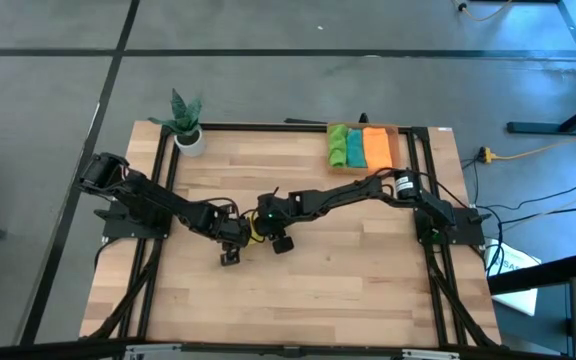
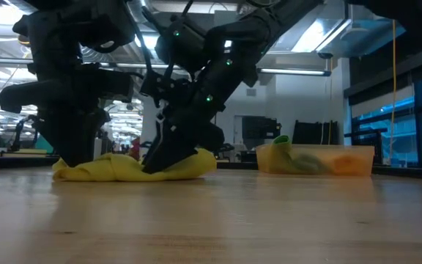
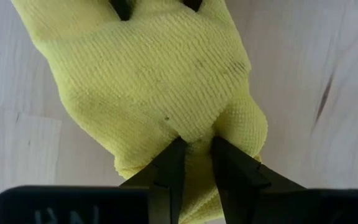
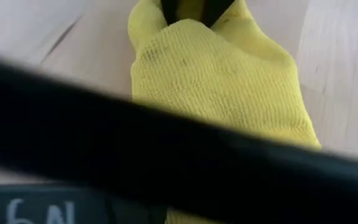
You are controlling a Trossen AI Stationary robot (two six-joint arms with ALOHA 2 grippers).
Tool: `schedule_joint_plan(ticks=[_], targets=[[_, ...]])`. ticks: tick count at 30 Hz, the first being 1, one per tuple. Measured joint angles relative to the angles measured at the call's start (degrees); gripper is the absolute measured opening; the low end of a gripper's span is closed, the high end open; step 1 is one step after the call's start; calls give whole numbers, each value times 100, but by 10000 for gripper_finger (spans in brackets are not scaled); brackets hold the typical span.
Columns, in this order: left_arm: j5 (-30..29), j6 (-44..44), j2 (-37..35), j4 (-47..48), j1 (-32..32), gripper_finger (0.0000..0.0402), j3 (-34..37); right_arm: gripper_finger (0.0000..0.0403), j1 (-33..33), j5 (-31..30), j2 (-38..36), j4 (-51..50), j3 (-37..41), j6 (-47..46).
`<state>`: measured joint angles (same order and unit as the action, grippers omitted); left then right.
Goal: Roll microfiber towels into tight, uniform cylinder then place into a basket
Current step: Put the yellow towel into the bin
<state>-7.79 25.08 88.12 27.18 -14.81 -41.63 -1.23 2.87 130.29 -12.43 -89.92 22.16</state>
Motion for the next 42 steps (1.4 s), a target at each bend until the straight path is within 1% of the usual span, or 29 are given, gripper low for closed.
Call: schedule_joint_plan(ticks=[2,4,9,10,16,20,24,29,32,34,37,40,42], targets=[[0,0,0,0,0,78,0,147,0,1,52,-99,-5,-2],[2,-4,0,-2,8,78,0,121,0,29,99,-171,-8,-3],[57,-7,-4,-4,81,78,0,29,7,232,145,-211,-9,-130],[70,-7,-4,-4,99,78,0,18,7,234,145,-214,-8,-199],[337,-16,-136,241,192,78,-163,16,7,251,145,-211,0,-561],[376,-22,-417,1107,160,78,-510,15,7,303,145,-195,0,-961],[435,54,-578,2144,147,78,-882,15,-4,391,156,-201,-101,-1016],[516,124,-621,3147,91,78,-1262,15,7,374,178,-282,-377,-1074],[547,253,-625,3598,11,78,-1478,15,19,324,189,-506,-621,-1217],[409,440,-628,3972,-60,78,-1670,15,44,299,183,-733,-807,-1331],[-74,786,-721,4515,-202,78,-1982,15,99,219,232,-1538,-1043,-1625],[-435,936,-848,4835,-366,78,-2182,15,138,-27,226,-2027,-1302,-1598],[-521,986,-1103,4778,-445,78,-2317,15,163,-144,255,-2448,-1470,-1596]])
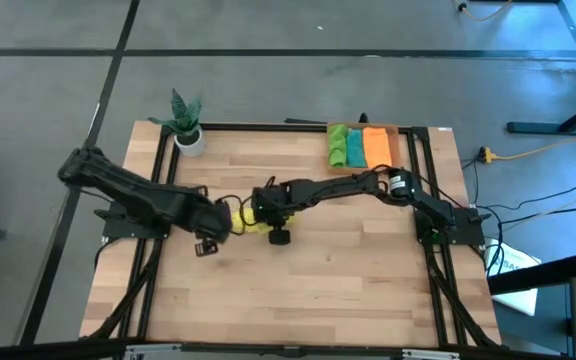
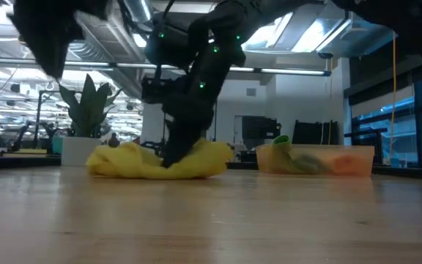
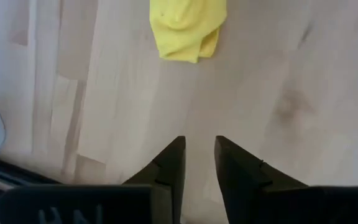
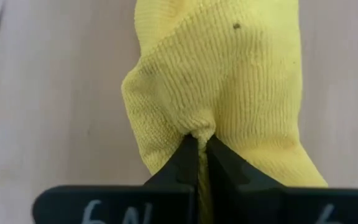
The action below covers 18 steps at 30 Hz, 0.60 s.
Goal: Roll microfiber towels into tight, uniform cylinder then place into a basket
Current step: Put the yellow towel into the bin
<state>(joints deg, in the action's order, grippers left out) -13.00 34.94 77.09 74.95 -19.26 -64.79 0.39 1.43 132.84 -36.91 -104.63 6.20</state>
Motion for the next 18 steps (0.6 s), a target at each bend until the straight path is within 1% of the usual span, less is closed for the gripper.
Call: schedule_joint_plan(ticks=[4,11,15,18], targets=[[-1,231,-508,41,-84,78,-123,15,38,7,-12,-457,-275,-22],[4,668,-1403,68,-241,78,-208,15,64,-299,-20,-1029,-879,-197],[3,859,-1762,112,-298,78,-208,15,157,-645,-20,-1622,-1311,-569],[3,857,-1931,112,-298,78,-208,15,339,-750,-20,-2175,-1684,-969]])
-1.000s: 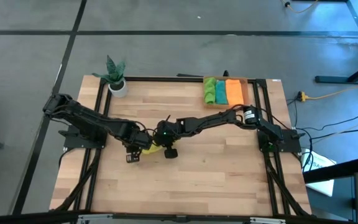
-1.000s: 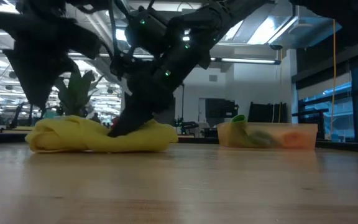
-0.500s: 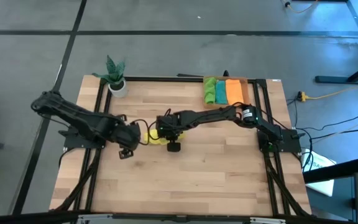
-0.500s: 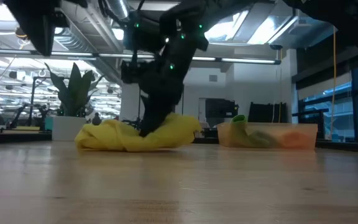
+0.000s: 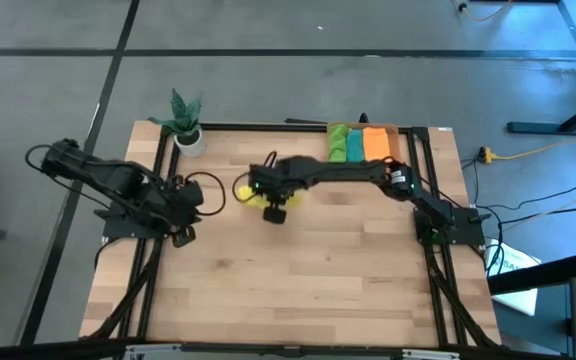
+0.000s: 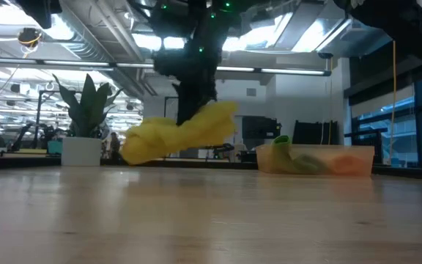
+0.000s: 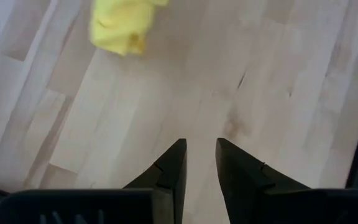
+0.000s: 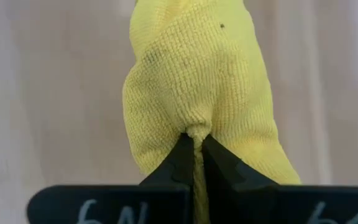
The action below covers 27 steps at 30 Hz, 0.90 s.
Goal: Roll microfiber towels into tight, uniform cylinder then place into a basket
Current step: Put the yellow towel into the bin
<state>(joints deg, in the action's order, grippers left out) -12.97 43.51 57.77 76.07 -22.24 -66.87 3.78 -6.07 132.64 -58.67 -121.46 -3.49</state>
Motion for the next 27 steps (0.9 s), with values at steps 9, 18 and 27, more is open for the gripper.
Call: schedule_joint_plan(ticks=[9,18,27], targets=[[-207,-52,-102,0,0,78,4,14,490,-1240,-13,-2041,-1120,-1286],[-730,-61,-93,-13,2,78,7,14,1051,-2039,-999,-3117,-550,-2552],[-1073,-742,-76,-600,11,78,14,14,1732,-2371,-2860,-3128,1523,-4119]])
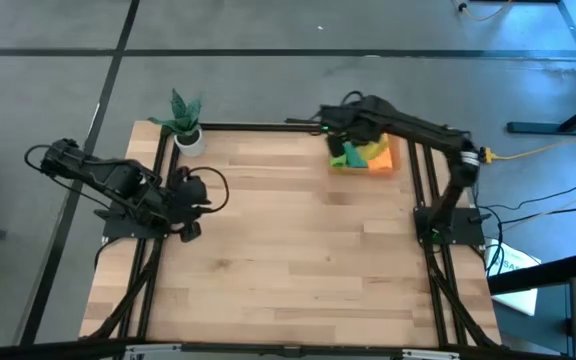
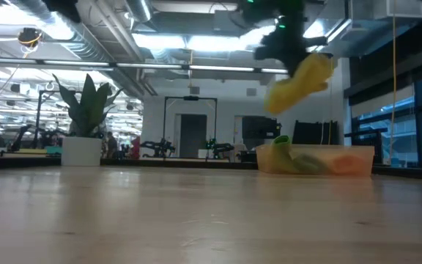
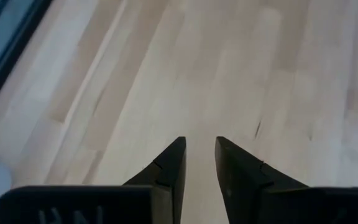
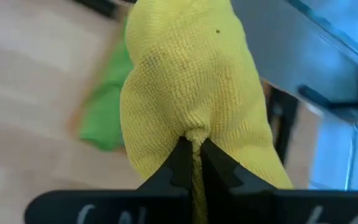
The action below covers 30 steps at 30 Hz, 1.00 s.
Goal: Roll microfiber towels into tight, uniform cylinder then place into a basket
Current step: Put the yellow towel into the bin
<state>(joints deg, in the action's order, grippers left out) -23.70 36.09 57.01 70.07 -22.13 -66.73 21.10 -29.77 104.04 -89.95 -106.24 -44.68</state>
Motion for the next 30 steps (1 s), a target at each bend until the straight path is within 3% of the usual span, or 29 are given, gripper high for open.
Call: schedule_joint_plan(ticks=[6,10,15,20,25,30], targets=[[-145,-806,-2,-624,47,78,1,14,490,-558,-1114,227,1667,-888],[-167,-1105,-2,-851,206,78,1,14,966,-676,-1538,1061,2619,-727],[-344,-1424,1,-1214,464,78,2,14,1639,-428,-1662,2328,3626,-418],[-1040,-1732,1,-1637,654,78,2,17,2228,-30,-1647,3469,4350,84],[-1078,-1885,1,-1833,853,78,2,13,2544,-54,-1647,4608,4797,601],[-1074,-1885,1,-1833,967,78,2,14,2699,123,-1649,5115,5335,513]])
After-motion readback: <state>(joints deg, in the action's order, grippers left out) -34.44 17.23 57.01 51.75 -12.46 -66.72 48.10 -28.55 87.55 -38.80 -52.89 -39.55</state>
